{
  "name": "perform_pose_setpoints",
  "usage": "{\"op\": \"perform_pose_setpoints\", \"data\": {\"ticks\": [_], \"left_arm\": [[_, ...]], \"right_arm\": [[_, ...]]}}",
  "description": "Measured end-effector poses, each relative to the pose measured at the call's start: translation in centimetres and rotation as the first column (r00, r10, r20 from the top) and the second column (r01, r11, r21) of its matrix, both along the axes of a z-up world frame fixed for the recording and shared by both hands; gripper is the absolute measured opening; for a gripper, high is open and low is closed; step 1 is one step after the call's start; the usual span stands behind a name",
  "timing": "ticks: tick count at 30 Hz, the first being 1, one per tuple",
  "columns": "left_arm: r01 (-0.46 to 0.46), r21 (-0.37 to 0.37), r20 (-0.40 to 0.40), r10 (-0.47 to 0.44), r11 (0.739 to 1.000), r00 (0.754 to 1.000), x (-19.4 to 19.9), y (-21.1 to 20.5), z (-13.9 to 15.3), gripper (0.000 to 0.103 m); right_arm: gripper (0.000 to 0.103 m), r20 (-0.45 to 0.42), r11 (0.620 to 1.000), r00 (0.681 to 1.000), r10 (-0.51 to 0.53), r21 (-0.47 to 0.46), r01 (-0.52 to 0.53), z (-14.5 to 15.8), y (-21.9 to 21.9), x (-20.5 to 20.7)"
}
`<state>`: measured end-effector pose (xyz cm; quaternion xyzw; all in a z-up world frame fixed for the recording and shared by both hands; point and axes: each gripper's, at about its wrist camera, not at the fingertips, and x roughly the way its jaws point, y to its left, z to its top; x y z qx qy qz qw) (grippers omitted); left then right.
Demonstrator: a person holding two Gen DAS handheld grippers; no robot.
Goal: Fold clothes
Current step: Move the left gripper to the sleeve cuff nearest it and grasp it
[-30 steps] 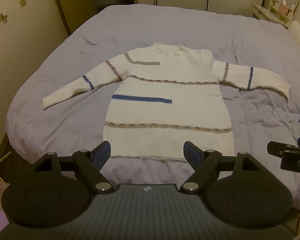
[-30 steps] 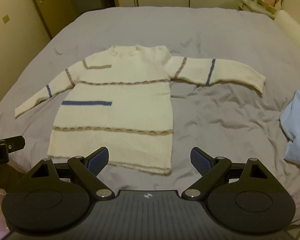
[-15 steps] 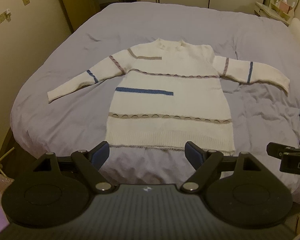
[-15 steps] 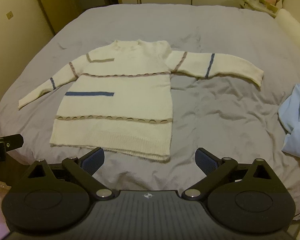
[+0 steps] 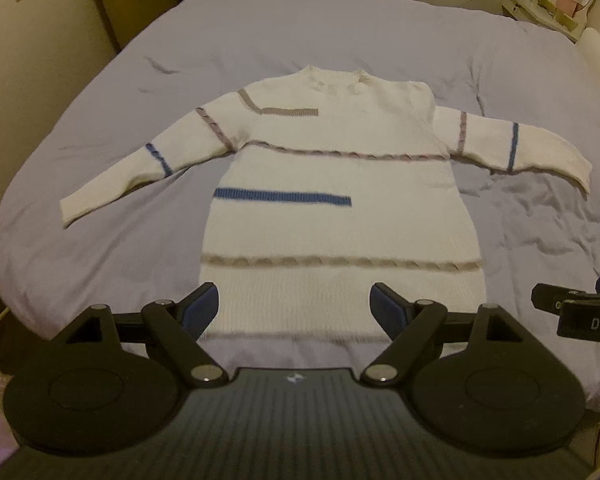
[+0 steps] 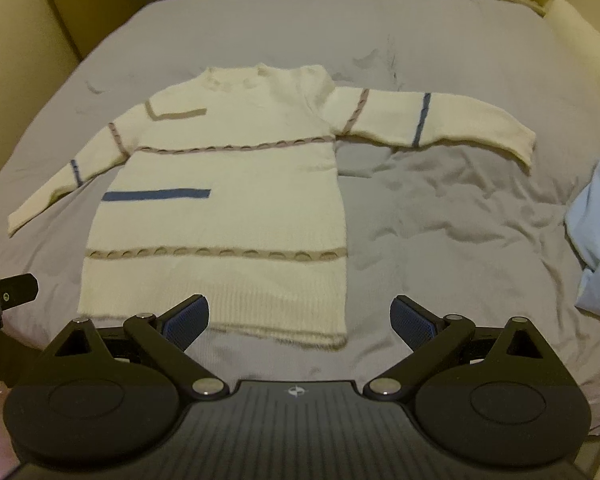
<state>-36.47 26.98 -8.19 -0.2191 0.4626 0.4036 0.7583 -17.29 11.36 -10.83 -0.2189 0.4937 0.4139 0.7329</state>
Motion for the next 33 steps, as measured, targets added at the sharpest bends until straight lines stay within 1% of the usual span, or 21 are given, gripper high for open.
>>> {"op": "perform_pose_setpoints", "data": {"ticks": [3, 6, 12, 17, 19, 21, 23, 24, 25, 26, 27, 28, 30, 31, 33], "left_arm": [[0.008, -0.024, -0.027, -0.008, 1.0, 1.0, -0.3, 4.5, -1.9, 0.081], [0.01, -0.072, -0.049, -0.014, 0.997, 0.999, -0.9, 8.5, -4.5, 0.081], [-0.026, -0.171, -0.093, 0.01, 0.985, 0.996, -2.3, 15.6, -10.9, 0.081], [-0.063, -0.217, -0.112, 0.039, 0.974, 0.993, -3.9, 19.9, -16.0, 0.079], [-0.099, -0.228, -0.119, 0.073, 0.969, 0.99, -4.8, 21.4, -17.8, 0.071], [-0.149, -0.239, -0.112, 0.126, 0.96, 0.986, -5.9, 22.9, -19.0, 0.065], [-0.205, -0.234, -0.086, 0.19, 0.95, 0.978, -7.2, 24.5, -20.0, 0.058], [-0.239, -0.227, -0.069, 0.229, 0.944, 0.971, -7.9, 25.4, -20.4, 0.052], [-0.275, -0.221, -0.053, 0.27, 0.936, 0.961, -8.7, 26.3, -20.7, 0.045], [-0.318, -0.218, -0.031, 0.319, 0.923, 0.947, -9.6, 27.2, -21.0, 0.043], [-0.365, -0.22, -0.004, 0.373, 0.905, 0.928, -10.5, 28.1, -21.3, 0.042], [-0.413, -0.224, 0.027, 0.429, 0.883, 0.903, -11.5, 29.1, -21.6, 0.042], [-0.506, -0.236, 0.092, 0.538, 0.829, 0.838, -13.7, 30.8, -22.0, 0.043], [-0.547, -0.239, 0.119, 0.583, 0.802, 0.803, -14.7, 31.5, -22.2, 0.046], [-0.622, -0.244, 0.173, 0.665, 0.744, 0.727, -16.8, 32.6, -22.5, 0.051]], "right_arm": [[0.1, -0.007, 1.0, 1.0, -0.009, -0.025, 0.009, -1.5, 3.5, 0.8], [0.1, -0.032, 0.996, 0.999, -0.031, -0.083, 0.028, -3.7, 6.8, 1.4], [0.1, -0.081, 0.975, 0.993, -0.087, -0.213, 0.068, -9.6, 12.2, 1.7], [0.099, -0.072, 0.956, 0.99, -0.123, -0.276, 0.099, -14.7, 16.4, 2.0], [0.099, -0.073, 0.953, 0.987, -0.145, -0.277, 0.12, -16.3, 17.7, 2.4], [0.098, -0.075, 0.952, 0.984, -0.164, -0.273, 0.138, -17.8, 19.0, 2.9], [0.098, -0.076, 0.953, 0.983, -0.168, -0.266, 0.142, -18.9, 20.2, 3.2], [0.098, -0.077, 0.955, 0.984, -0.163, -0.262, 0.138, -19.4, 20.7, 3.4], [0.097, -0.078, 0.958, 0.985, -0.157, -0.255, 0.132, -19.8, 21.2, 3.5], [0.097, -0.077, 0.961, 0.986, -0.148, -0.247, 0.125, -20.2, 21.7, 3.5], [0.097, -0.077, 0.964, 0.987, -0.139, -0.238, 0.117, -20.6, 22.2, 3.5], [0.097, -0.076, 0.967, 0.989, -0.13, -0.229, 0.11, -21.0, 22.6, 3.5], [0.097, -0.068, 0.974, 0.991, -0.112, -0.204, 0.096, -21.7, 23.4, 3.6], [0.097, -0.06, 0.977, 0.993, -0.106, -0.192, 0.093, -22.0, 23.7, 3.8], [0.097, -0.042, 0.98, 0.994, -0.102, -0.176, 0.093, -22.8, 24.3, 4.3]]}}
